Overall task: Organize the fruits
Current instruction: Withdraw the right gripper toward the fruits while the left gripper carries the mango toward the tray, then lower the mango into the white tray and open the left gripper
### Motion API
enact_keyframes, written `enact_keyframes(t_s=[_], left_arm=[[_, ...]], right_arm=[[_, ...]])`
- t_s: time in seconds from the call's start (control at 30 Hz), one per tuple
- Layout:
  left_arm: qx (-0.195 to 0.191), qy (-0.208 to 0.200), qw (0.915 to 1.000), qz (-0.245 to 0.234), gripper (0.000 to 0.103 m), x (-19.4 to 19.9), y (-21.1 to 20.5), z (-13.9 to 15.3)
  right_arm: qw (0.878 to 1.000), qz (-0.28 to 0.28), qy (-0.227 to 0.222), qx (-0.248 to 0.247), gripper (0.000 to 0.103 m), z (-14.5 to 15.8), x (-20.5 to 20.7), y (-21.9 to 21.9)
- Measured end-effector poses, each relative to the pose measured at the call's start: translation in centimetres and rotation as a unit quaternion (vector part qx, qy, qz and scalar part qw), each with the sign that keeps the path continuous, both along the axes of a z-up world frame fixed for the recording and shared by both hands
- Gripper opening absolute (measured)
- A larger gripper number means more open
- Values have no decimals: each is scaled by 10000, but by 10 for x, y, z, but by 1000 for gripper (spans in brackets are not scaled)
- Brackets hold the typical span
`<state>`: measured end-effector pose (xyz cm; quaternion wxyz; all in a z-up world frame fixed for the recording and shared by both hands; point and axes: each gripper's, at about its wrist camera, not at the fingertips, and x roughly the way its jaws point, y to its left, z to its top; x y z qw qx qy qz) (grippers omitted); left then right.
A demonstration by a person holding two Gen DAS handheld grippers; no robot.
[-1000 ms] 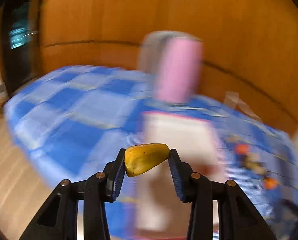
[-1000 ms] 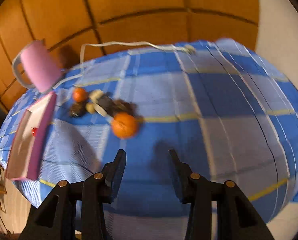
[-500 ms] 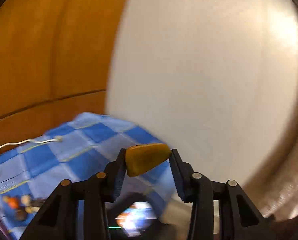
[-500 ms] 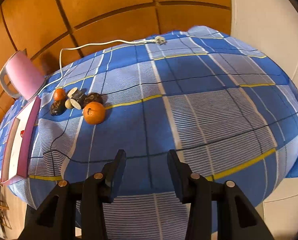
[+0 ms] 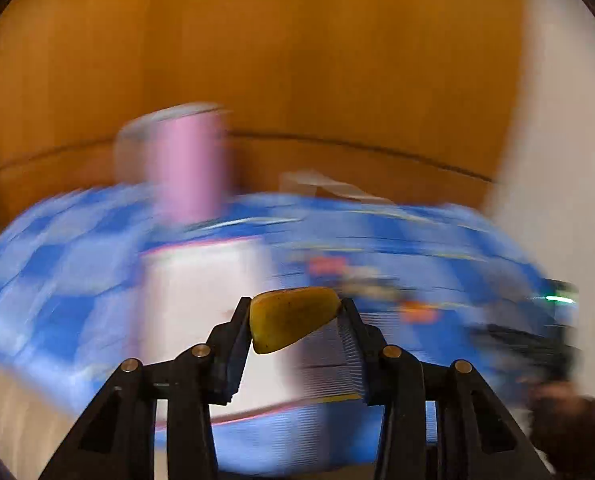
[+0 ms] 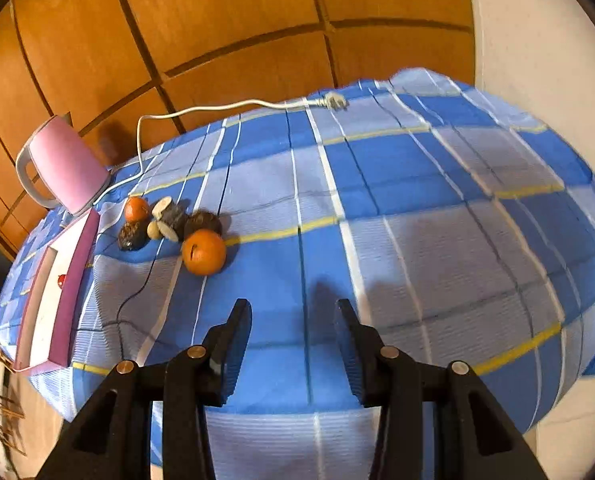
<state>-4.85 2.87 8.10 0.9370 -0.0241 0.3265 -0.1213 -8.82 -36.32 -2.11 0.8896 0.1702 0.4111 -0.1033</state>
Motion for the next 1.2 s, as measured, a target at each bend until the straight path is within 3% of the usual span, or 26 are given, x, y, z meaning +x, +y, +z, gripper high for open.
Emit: enact_keyframes(t_s=[0.07, 0.13, 0.27, 0.37, 0.47, 0.67, 0.73, 0.87, 0.97, 1.03, 1.1, 1.2], left_arm=[[-172, 145, 9960, 870, 42, 2, 61, -12], [-317, 164, 9849, 1695, 42, -1, 110, -20], [-413, 265, 9671, 2494, 42, 0, 157, -37], [-517, 443, 9658, 2502, 42, 15, 151, -56], [-688, 623, 9706, 2220, 42, 32, 135, -76], [-745, 857, 9857, 1242, 42, 77, 73, -99], [-583, 884, 9894, 993, 43, 93, 50, -105], [-591, 1326, 9859, 835, 43, 112, 32, -120], [-294, 1527, 9844, 818, 43, 135, 26, -138], [-237, 1491, 9844, 907, 51, 147, 27, -141], [-118, 1476, 9828, 1107, 67, 155, 30, -139], [-217, 1295, 9834, 1255, 76, 156, 35, -131]], right_arm=[[9999, 120, -23, 21, 43, 2, 10, 0], [9995, 316, -51, -80, 43, 4, 24, 6], [9980, 622, -15, 131, 43, -2, 55, 19], [9970, 749, 81, 174, 43, -8, 76, 31], [9959, 871, 231, 92, 48, -16, 92, 42], [9928, 1077, 432, -303, 49, -27, 113, 58], [9920, 1087, 501, -393, 49, -30, 117, 60], [9914, 1079, 563, -482, 49, -34, 122, 64], [9911, 1063, 609, -522, 49, -36, 124, 64], [9914, 1043, 637, -463, 49, -38, 124, 63], [9912, 1031, 674, -477, 49, -40, 125, 62], [9912, 1079, 641, -429, 49, -42, 125, 63]])
